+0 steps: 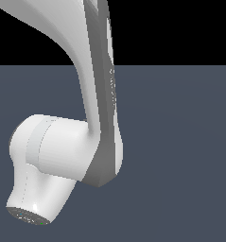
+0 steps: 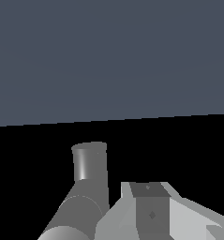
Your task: Turn on the faucet by rotating a designated handle.
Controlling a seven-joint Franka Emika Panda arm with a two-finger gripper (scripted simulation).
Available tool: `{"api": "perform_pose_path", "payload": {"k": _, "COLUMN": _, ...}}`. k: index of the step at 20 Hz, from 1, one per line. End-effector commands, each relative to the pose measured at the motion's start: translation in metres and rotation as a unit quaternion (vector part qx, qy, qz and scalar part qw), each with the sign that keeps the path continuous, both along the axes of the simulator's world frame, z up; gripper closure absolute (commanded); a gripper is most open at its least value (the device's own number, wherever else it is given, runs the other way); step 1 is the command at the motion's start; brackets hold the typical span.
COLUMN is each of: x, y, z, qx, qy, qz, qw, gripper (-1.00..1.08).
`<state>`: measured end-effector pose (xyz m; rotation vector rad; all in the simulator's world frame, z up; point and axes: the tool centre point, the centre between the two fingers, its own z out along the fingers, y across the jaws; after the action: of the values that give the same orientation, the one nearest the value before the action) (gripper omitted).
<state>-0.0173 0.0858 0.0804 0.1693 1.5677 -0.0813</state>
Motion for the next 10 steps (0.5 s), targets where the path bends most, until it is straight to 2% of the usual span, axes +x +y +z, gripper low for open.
{"api": "perform_pose_path", "payload": {"k": 1, "x": 0.0022, "y": -0.0023, "z": -0.0042, "qx": -0.011, "qy": 0.000, "qz": 0.011, "qw": 0.9999, "gripper": 1.08}}
{"api": "perform_pose_path", "payload": {"k": 10, "x": 0.0064, "y": -0.0066, "z": -0.0100, "qx": -0.028, "qy": 0.001, "qz": 0.025, "qw": 0.9993, "gripper": 1.08}}
